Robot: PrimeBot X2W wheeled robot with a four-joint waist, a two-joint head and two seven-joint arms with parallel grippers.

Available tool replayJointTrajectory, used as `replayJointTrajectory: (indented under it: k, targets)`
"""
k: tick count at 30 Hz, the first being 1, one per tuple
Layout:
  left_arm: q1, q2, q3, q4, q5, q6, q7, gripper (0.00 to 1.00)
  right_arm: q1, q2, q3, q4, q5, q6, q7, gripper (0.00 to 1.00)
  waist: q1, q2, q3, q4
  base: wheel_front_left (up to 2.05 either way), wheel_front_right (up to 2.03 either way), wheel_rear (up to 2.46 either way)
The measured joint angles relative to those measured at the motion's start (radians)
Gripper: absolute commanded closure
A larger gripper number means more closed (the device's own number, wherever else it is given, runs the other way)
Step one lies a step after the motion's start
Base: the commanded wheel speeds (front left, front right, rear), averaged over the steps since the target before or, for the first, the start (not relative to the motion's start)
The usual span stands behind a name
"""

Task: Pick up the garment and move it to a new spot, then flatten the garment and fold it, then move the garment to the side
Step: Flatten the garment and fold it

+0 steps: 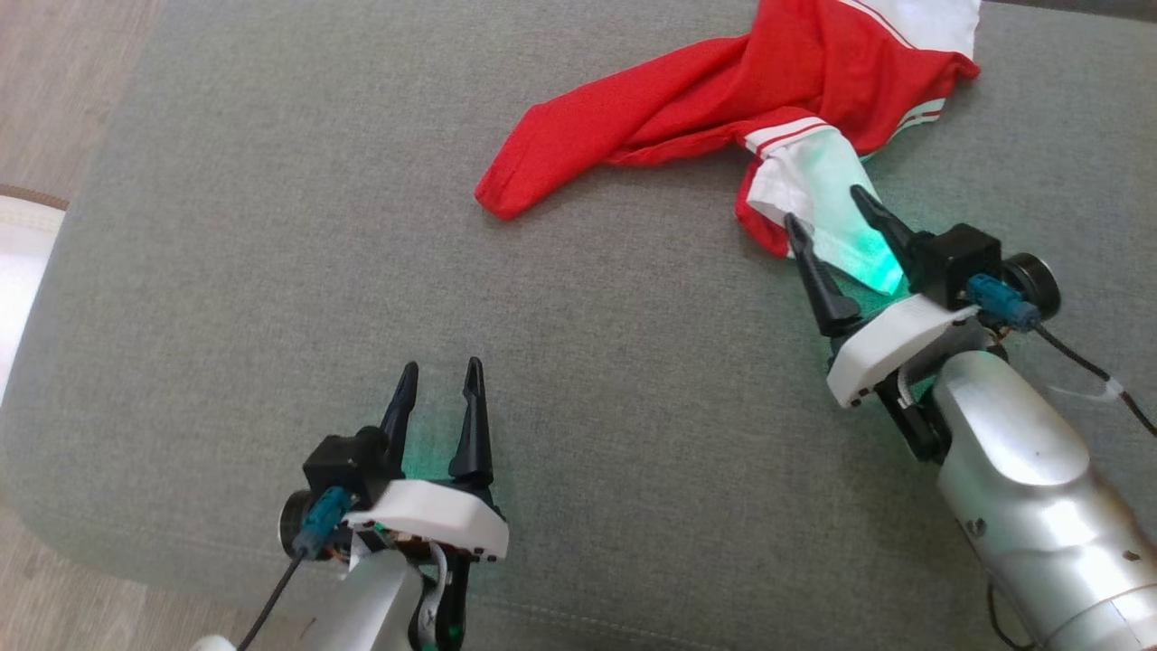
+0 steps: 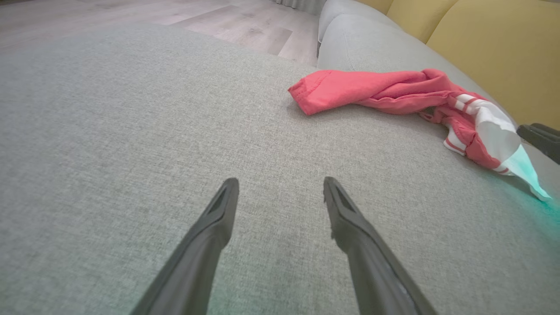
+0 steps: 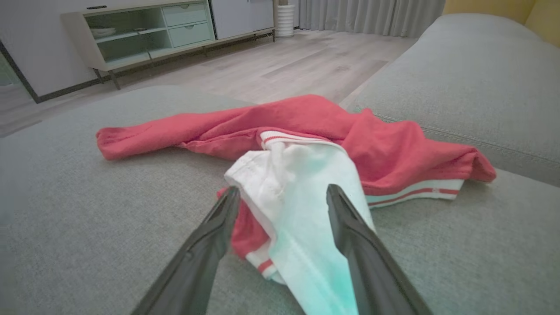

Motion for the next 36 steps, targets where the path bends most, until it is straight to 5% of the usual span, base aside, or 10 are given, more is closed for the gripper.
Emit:
replayJointTrajectory:
  k: [17, 20, 30, 36]
  targets:
    - [0.015, 0.000, -0.018, -0.018, -0.013, 0.000, 0.000, 0.00, -0.009, 0.005, -0.105, 0.096, -0.065, 0.000, 0.000, 0.00, 0.0001, 0.0000, 0.013, 0.061, 0.00, 0.00, 0.00]
    - [0.015, 0.000, -0.018, -0.020, -0.013, 0.000, 0.000, 0.00, -0.009, 0.020, -0.137, 0.094, -0.083, 0.000, 0.000, 1.00, 0.0000, 0.0000, 0.015, 0.063, 0.00, 0.00, 0.00]
    - [0.059, 0.001, 0.012, -0.016, -0.008, -0.008, 0.000, 0.00, 0.057, 0.017, -0.276, -0.114, -0.110, 0.000, 0.000, 1.00, 0.0001, 0.0000, -0.038, 0.009, 0.00, 0.00, 0.00]
    - [0.084, 0.001, 0.023, 0.006, 0.016, -0.018, 0.000, 0.00, 0.103, -0.071, -0.263, -0.311, -0.110, 0.000, 0.000, 1.00, 0.0000, 0.0000, -0.108, -0.058, 0.00, 0.00, 0.00]
